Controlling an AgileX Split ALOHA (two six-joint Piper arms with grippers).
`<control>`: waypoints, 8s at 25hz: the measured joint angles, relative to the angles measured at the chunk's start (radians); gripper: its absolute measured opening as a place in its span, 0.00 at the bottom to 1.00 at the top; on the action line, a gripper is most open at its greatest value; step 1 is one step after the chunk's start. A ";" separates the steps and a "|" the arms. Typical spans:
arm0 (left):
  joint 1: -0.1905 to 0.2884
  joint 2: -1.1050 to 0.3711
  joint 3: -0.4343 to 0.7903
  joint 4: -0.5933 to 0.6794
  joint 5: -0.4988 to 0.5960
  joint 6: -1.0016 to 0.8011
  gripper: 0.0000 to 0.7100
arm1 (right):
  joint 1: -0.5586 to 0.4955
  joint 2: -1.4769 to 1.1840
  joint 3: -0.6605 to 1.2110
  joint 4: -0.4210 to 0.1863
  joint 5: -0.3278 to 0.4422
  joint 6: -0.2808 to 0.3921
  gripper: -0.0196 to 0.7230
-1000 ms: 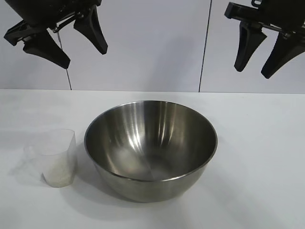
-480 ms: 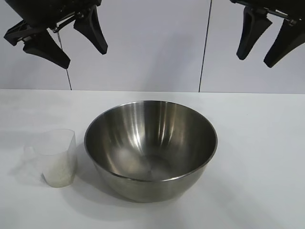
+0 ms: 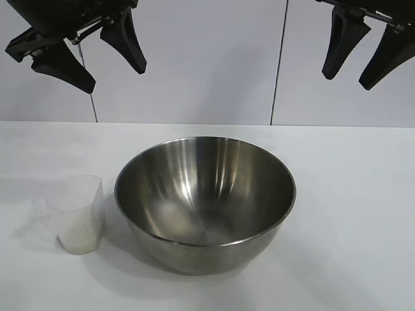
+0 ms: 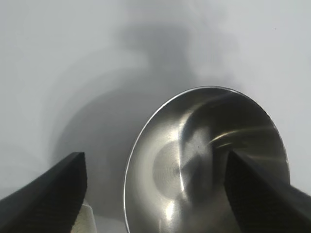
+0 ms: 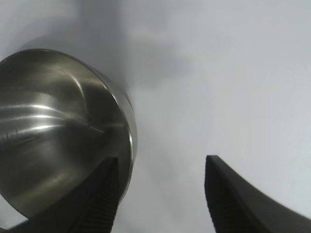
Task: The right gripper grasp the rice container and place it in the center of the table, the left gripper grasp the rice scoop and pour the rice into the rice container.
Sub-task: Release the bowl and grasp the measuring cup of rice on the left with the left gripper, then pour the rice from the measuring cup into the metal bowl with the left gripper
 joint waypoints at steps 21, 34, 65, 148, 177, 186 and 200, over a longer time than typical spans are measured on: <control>0.000 0.000 0.001 0.049 -0.017 0.000 0.80 | 0.000 0.000 0.000 0.000 -0.016 0.000 0.53; 0.000 -0.205 0.010 0.260 -0.078 0.003 0.80 | 0.000 0.000 0.000 0.000 -0.019 0.000 0.53; 0.000 -0.654 1.291 0.298 -1.398 -0.062 0.80 | 0.000 0.000 0.000 0.000 -0.041 0.000 0.53; 0.000 0.278 1.091 0.317 -1.933 -0.094 0.64 | 0.000 0.000 0.000 0.000 -0.067 0.000 0.53; 0.000 -0.122 1.007 0.408 -1.614 0.000 0.01 | 0.000 0.000 0.000 0.001 -0.072 0.000 0.53; -0.095 -0.269 0.825 0.570 -1.186 -0.045 0.01 | 0.000 0.000 0.000 0.001 -0.077 0.000 0.53; -0.216 -0.266 0.742 0.684 -1.182 0.153 0.01 | 0.000 0.000 0.000 0.001 -0.093 0.000 0.53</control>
